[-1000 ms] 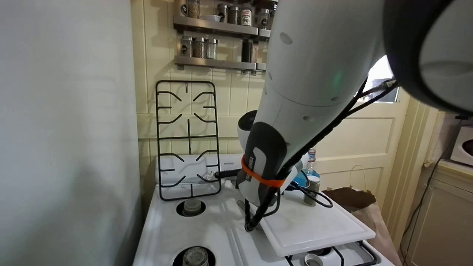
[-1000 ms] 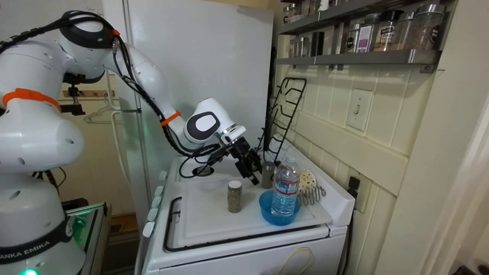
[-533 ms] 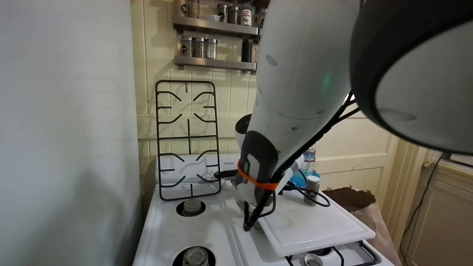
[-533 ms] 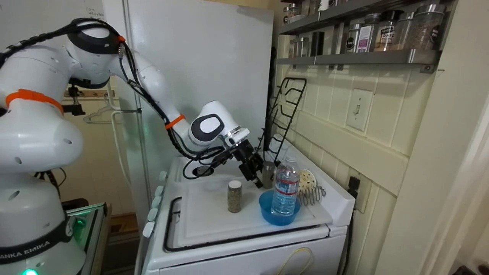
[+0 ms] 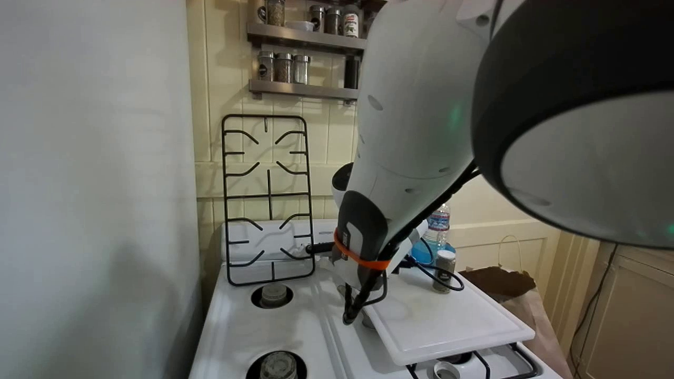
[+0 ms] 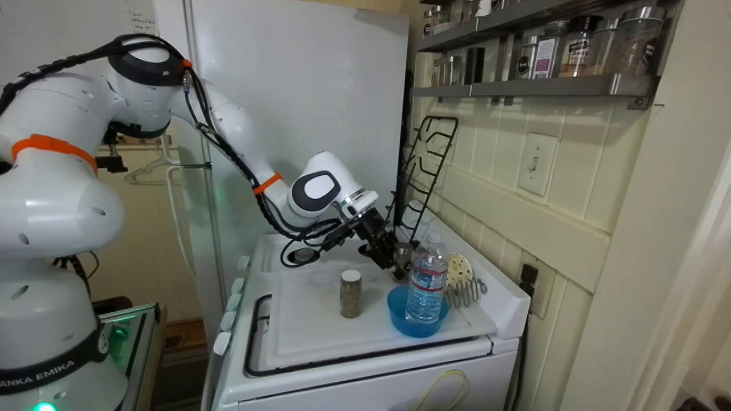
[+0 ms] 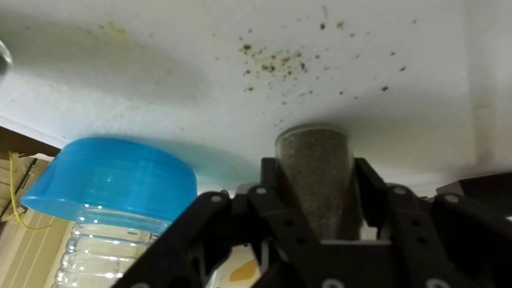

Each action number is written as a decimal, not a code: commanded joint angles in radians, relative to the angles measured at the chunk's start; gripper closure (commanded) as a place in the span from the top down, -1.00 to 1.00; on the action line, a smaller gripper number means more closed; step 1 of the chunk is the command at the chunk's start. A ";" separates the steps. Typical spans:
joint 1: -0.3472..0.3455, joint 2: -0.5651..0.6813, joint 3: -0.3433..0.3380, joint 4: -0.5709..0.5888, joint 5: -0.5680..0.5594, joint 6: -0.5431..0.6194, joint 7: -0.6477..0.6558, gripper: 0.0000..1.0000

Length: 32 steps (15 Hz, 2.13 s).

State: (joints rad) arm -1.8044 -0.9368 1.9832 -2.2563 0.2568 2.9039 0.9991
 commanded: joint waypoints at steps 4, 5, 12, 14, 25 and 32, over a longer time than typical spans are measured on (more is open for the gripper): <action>0.043 0.129 -0.075 -0.041 0.016 0.025 -0.115 -0.52; 0.069 0.175 -0.125 -0.070 0.008 0.046 -0.155 -0.52; 0.269 0.527 -0.436 -0.114 -0.022 0.018 -0.530 -0.52; 0.421 0.604 -0.610 -0.116 -0.041 -0.017 -0.633 -0.52; 0.999 0.690 -1.172 -0.084 -0.004 -0.139 -0.829 -0.02; 1.002 0.690 -1.178 -0.085 0.000 -0.139 -0.837 -0.02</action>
State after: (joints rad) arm -0.9475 -0.3005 0.9465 -2.3305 0.3985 2.7414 0.0643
